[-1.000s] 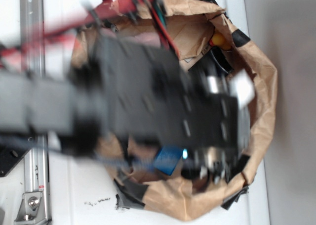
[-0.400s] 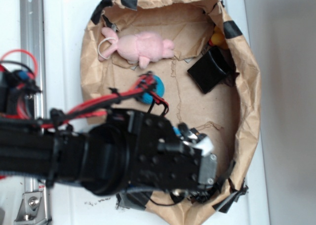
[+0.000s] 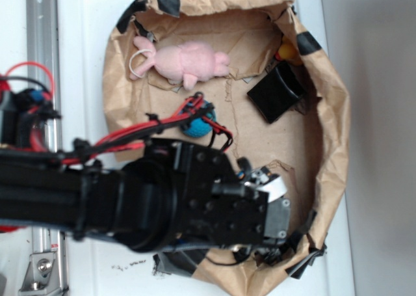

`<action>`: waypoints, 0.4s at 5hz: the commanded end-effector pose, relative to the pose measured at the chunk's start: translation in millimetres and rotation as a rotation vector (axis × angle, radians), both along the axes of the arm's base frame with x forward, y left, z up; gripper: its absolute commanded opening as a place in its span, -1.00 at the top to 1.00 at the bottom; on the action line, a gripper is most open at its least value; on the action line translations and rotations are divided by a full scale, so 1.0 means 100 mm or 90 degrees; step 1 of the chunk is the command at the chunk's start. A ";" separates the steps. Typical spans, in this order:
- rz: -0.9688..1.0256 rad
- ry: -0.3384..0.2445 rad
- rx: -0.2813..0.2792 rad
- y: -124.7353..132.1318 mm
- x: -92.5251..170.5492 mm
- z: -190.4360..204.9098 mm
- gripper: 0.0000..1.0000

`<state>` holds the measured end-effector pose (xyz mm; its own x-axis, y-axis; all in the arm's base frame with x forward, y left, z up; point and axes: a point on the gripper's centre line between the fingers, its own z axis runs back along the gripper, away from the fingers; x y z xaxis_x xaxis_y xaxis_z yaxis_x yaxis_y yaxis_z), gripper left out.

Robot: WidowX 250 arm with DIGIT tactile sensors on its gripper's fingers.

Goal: Grab the blue block.

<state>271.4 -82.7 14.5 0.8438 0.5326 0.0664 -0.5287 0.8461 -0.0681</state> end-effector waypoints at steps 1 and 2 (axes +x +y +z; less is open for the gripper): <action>-0.066 -0.035 0.094 0.60 0.03 0.58 1.00; -0.169 -0.061 0.098 0.82 0.09 0.99 1.00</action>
